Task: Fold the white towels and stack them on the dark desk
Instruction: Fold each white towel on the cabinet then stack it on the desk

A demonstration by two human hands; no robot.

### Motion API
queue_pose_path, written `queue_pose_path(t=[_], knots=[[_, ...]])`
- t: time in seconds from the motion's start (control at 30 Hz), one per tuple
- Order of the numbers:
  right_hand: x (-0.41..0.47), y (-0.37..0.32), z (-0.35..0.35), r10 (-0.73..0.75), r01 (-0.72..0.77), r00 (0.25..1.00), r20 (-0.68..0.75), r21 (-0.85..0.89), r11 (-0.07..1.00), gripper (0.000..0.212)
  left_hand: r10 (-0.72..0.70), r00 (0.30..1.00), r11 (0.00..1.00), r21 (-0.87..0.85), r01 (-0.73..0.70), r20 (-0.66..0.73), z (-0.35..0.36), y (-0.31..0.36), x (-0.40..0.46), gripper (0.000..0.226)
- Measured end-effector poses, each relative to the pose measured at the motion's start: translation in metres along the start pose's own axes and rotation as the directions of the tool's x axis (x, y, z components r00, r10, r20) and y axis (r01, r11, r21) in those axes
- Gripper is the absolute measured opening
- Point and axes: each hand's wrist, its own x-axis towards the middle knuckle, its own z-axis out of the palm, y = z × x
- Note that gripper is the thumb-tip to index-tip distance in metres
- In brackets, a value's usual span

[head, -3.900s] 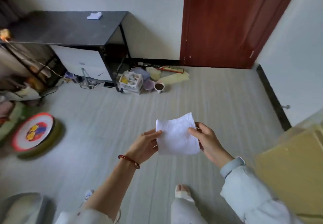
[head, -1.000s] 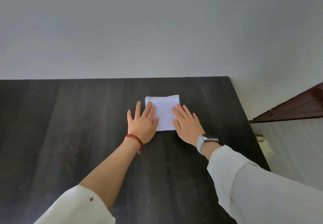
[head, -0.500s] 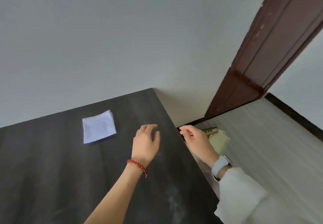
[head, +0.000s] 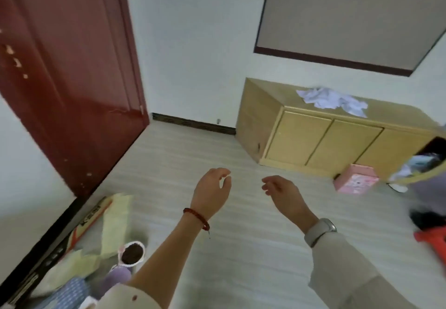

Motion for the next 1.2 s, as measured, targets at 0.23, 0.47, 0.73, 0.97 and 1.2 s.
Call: queue_pose_path(t=[0.23, 0.47, 0.73, 0.97, 1.2], knots=[[0.067, 0.122, -0.133, 0.233, -0.223, 0.938, -0.258, 0.067, 0.972, 0.023, 0.213, 0.939, 0.977, -0.042, -0.209, 0.271, 0.161, 0.09, 0.138, 0.023], [0.215, 0.2, -0.242, 0.348, -0.336, 0.875, -0.337, 0.095, 0.937, 0.022, 0.326, 0.878, 0.945, -0.094, -0.314, 0.351, 0.288, 0.16, 0.322, 0.024], [0.348, 0.288, -0.35, 0.428, -0.439, 0.836, -0.342, 0.049, 0.897, 0.025, 0.366, 0.812, 0.928, -0.113, -0.355, 0.455, 0.424, 0.225, 0.468, 0.024], [0.49, 0.419, -0.423, 0.42, -0.439, 0.838, -0.348, 0.026, 0.898, 0.024, 0.326, 0.786, 0.929, -0.027, -0.368, 0.526, 0.573, 0.243, 0.598, 0.023], [0.63, 0.536, -0.49, 0.444, -0.492, 0.853, -0.273, -0.141, 0.859, 0.038, 0.109, 0.781, 0.966, 0.12, -0.23, 0.615, 0.701, 0.258, 0.703, 0.027]])
